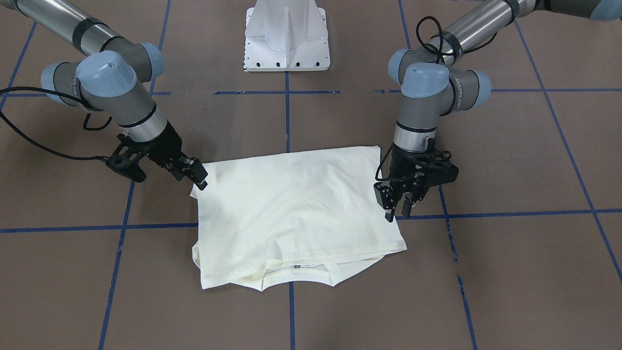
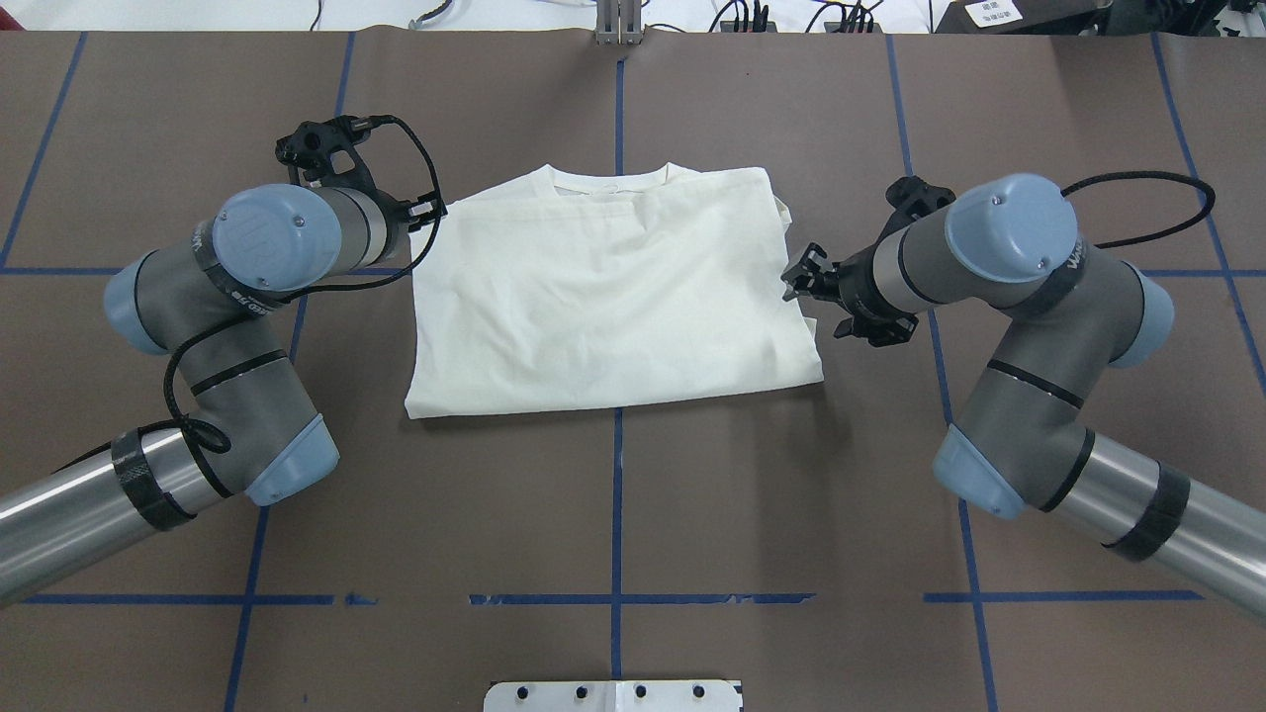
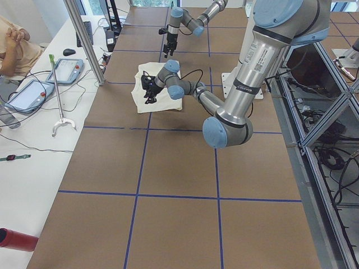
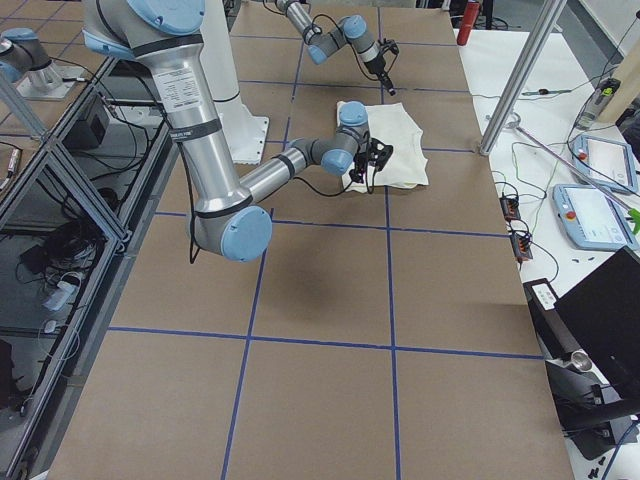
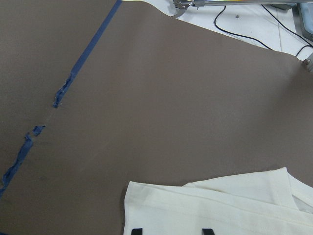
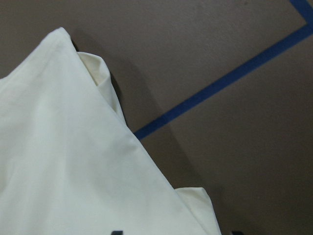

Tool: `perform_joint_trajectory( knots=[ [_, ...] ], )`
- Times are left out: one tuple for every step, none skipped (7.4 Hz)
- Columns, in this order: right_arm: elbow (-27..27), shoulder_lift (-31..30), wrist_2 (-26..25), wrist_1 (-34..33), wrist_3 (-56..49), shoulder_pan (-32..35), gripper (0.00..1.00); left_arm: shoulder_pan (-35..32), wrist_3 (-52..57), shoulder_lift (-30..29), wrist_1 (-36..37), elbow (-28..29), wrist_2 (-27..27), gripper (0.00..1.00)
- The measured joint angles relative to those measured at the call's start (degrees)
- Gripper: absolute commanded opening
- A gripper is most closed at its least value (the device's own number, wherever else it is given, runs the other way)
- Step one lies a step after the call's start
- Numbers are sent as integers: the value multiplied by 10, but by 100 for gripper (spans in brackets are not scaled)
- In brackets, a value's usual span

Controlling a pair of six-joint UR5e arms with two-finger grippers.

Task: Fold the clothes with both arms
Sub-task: 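Grasp the shirt's side edge with the right gripper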

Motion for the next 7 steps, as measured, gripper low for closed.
perform_joint_trajectory(
  knots=[
    [2,-20,-8,32,16,-18,79,0,-3,2,1,-5,1,50],
    [2,-28,-25,48,25,-36,76,1,-4,5,2,-7,1,50],
    [2,-31,-47,54,29,-53,50,1,-4,8,2,-8,2,50],
    [2,-31,-64,55,30,-65,2,1,-4,11,2,-8,2,50],
    [3,-34,-74,55,30,-70,0,1,-4,13,2,-8,2,50],
    [5,-39,-76,56,29,-72,0,1,-4,14,2,-8,3,50],
    [8,-44,-75,57,28,-72,0,1,-4,15,2,-6,3,50]
  ],
)
